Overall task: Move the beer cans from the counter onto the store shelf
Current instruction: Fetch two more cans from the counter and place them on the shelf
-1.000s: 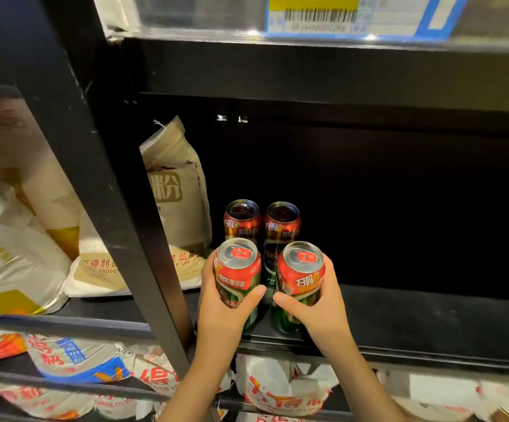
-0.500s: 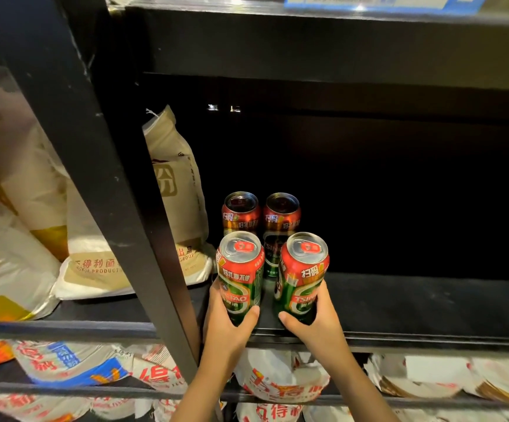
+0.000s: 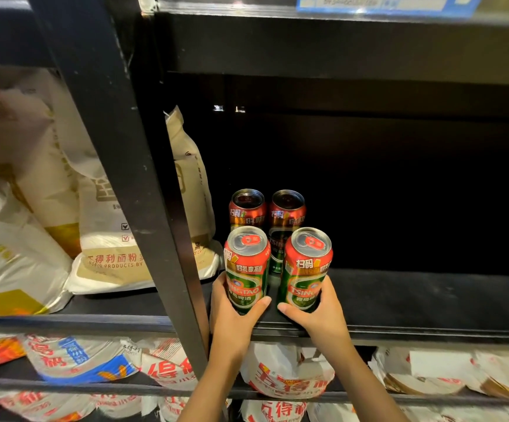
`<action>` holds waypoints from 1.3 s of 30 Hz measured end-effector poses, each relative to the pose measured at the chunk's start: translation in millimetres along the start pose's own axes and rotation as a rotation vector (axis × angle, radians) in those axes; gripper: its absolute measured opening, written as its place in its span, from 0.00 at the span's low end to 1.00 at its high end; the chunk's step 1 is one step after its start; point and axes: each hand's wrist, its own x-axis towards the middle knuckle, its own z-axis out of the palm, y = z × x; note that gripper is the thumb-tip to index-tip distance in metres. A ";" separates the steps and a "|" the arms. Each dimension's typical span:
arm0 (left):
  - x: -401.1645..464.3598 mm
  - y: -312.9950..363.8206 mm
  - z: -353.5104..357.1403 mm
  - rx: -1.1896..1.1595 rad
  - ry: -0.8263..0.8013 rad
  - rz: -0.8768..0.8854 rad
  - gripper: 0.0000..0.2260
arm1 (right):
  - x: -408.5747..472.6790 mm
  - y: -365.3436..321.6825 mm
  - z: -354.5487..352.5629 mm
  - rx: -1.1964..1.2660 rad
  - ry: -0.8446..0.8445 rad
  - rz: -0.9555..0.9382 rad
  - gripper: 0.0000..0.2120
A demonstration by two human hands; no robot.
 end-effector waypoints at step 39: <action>-4.0 3.4 -1.3 0.066 -0.033 0.111 0.28 | -6.6 -1.6 -7.0 -0.001 -0.101 -0.007 0.31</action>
